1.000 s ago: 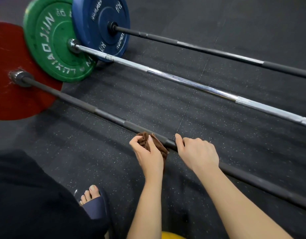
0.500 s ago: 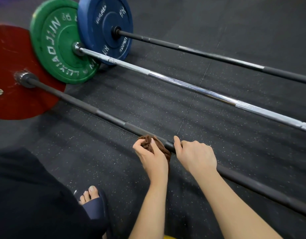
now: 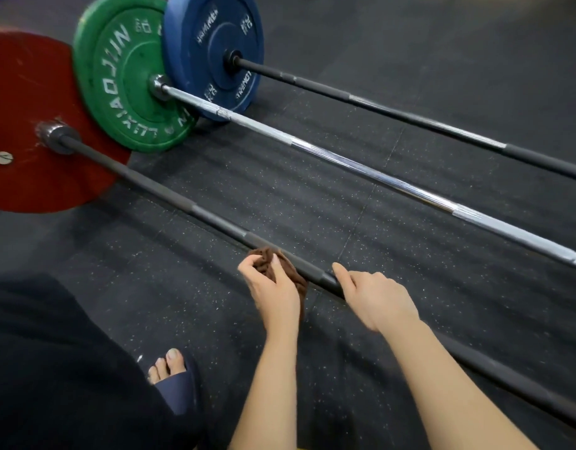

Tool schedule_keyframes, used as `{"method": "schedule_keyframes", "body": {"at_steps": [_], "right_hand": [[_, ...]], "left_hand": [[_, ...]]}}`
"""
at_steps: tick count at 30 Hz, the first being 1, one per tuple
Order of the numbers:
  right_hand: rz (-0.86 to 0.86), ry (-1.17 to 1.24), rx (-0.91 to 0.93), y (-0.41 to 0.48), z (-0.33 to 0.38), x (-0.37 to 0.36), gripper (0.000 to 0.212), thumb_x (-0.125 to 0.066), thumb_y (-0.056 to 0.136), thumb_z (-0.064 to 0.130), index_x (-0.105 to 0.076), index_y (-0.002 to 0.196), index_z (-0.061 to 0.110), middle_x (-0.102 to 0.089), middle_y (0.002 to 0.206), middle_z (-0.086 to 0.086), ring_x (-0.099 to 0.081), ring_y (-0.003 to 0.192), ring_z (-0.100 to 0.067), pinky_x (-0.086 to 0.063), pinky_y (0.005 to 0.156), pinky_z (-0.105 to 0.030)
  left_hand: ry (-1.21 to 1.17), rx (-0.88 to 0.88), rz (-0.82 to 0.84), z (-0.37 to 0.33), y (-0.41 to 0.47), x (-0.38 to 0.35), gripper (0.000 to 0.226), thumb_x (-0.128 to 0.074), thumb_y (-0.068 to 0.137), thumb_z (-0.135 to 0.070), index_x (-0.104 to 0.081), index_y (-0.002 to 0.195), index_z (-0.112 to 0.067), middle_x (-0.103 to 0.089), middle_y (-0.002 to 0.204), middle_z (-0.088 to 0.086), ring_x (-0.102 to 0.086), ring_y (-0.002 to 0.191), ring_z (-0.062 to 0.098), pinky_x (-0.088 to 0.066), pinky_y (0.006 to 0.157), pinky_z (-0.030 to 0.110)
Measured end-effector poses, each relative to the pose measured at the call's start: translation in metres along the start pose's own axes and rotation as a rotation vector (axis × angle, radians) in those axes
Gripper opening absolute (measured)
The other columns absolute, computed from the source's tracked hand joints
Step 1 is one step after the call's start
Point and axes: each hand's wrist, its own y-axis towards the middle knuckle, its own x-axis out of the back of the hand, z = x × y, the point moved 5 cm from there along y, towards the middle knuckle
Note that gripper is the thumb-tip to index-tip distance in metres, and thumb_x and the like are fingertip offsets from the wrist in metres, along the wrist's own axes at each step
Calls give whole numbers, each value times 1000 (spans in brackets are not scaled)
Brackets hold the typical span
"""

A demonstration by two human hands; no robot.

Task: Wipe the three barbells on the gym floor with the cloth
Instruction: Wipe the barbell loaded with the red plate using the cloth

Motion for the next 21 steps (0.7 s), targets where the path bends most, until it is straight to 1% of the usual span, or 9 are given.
{"method": "schedule_keyframes", "body": {"at_steps": [2, 3, 6, 9, 11, 13, 16, 19, 21], "right_hand": [[78, 58, -30, 4, 2, 3, 61, -12, 103, 62, -63, 106, 29, -66, 103, -4, -54, 90, -31, -43, 80, -42], [79, 76, -34, 8, 8, 5, 65, -11, 101, 67, -64, 99, 28, -66, 105, -6, -55, 92, -31, -43, 82, -42], [56, 121, 13, 21, 44, 6, 65, -13, 100, 69, -61, 91, 27, -66, 103, -6, -58, 97, -33, -45, 86, -43], [39, 81, 57, 32, 73, -2, 62, -13, 105, 58, -66, 109, 27, -70, 111, -8, -62, 103, -38, -45, 89, -46], [3, -32, 79, 34, 73, -8, 60, -10, 106, 48, -64, 119, 26, -71, 108, -6, -60, 90, -36, -43, 81, -44], [-7, -112, 92, 32, 69, -12, 54, -11, 106, 39, -57, 132, 26, -69, 106, -2, -50, 78, -31, -37, 73, -40], [5, -127, 78, 28, 71, -9, 53, -13, 105, 28, -51, 141, 25, -67, 105, 0, -46, 75, -28, -35, 70, -39], [8, -47, 71, 26, 76, -8, 50, -20, 104, 18, -38, 151, 23, -62, 103, 1, -48, 75, -29, -38, 67, -39], [3, -3, 48, 24, 75, -3, 57, -29, 103, 12, -21, 159, 22, -61, 110, -1, -50, 76, -29, -43, 66, -40]], "left_hand": [[9, 18, 18, 2, -8, -3, 16, -51, 105, -28, -40, 113, -35, -52, 126, -5, -57, 106, 7, -44, 73, 14], [12, 21, 28, 3, -10, -4, 16, -52, 105, -28, -40, 113, -35, -53, 127, -4, -58, 107, 8, -42, 72, 11], [22, 36, 33, 5, -11, -3, 17, -53, 105, -25, -41, 114, -32, -53, 129, -3, -55, 109, 12, -40, 70, 6], [40, 8, 31, 5, -1, 1, 18, -54, 104, -26, -40, 113, -33, -53, 128, -4, -55, 102, 4, -44, 77, 16], [26, 14, -3, 3, 12, 5, 17, -54, 104, -25, -41, 113, -32, -53, 127, -5, -55, 103, 7, -46, 79, 22], [-20, 32, -66, 0, 30, 9, 16, -54, 105, -25, -42, 114, -32, -54, 125, -4, -57, 107, 12, -45, 76, 19], [-85, 57, -168, -7, 56, 17, 16, -54, 104, -26, -44, 115, -30, -56, 123, -2, -59, 108, 13, -49, 83, 26], [-121, 92, -214, -10, 74, 21, 17, -54, 105, -24, -43, 117, -29, -55, 125, 1, -59, 109, 16, -51, 88, 32], [-122, 117, -185, -13, 75, 21, 18, -51, 106, -26, -41, 120, -29, -53, 126, 0, -59, 106, 16, -49, 77, 23]]}}
